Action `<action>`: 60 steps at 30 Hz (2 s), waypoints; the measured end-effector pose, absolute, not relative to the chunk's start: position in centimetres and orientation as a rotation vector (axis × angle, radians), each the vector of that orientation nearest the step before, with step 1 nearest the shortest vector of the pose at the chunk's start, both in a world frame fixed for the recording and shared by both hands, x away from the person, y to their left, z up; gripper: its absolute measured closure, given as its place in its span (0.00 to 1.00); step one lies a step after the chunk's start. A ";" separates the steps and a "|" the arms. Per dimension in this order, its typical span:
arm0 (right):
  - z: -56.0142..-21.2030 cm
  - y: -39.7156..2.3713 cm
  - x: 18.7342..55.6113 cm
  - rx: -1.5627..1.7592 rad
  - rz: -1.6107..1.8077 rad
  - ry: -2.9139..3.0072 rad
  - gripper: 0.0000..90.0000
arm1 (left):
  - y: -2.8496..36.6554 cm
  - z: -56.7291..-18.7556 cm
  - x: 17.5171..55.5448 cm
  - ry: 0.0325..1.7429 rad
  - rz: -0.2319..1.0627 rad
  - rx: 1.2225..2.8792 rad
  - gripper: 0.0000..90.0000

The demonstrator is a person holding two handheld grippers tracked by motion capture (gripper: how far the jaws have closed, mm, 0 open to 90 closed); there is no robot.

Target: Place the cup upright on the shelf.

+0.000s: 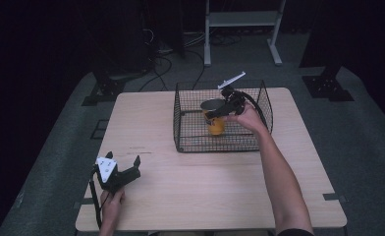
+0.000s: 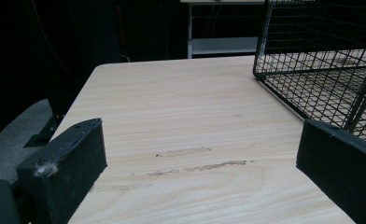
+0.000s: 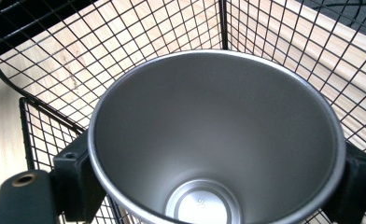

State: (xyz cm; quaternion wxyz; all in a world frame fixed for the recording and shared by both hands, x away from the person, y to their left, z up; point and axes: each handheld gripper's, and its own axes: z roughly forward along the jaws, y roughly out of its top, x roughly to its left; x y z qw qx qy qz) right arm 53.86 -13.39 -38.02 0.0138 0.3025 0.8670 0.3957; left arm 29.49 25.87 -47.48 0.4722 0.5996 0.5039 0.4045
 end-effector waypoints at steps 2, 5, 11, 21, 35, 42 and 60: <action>-38.0 -13.4 53.9 0.941 1.232 2.699 0.14 | 25.9 -47.5 29.5 1.233 0.990 1.468 0.01; -38.1 -13.4 53.9 0.943 1.228 2.690 0.14 | 25.9 -47.5 29.5 1.233 0.990 1.468 0.01; -38.1 -13.2 53.9 0.930 1.212 2.677 0.14 | 25.9 -47.5 29.5 1.232 0.990 1.467 0.01; -38.4 -13.2 53.8 0.931 1.186 2.692 0.14 | 25.9 -47.5 29.5 1.231 0.990 1.467 0.01; -38.9 -13.3 53.7 0.920 1.139 2.704 0.14 | 25.9 -47.5 29.5 1.229 0.992 1.469 0.01; -39.4 -13.5 53.5 0.926 1.118 2.693 0.14 | 25.8 -47.5 29.5 1.227 0.993 1.469 0.01; -39.3 -13.5 52.8 0.912 1.054 2.693 0.14 | 25.8 -47.5 29.5 1.225 0.996 1.471 0.01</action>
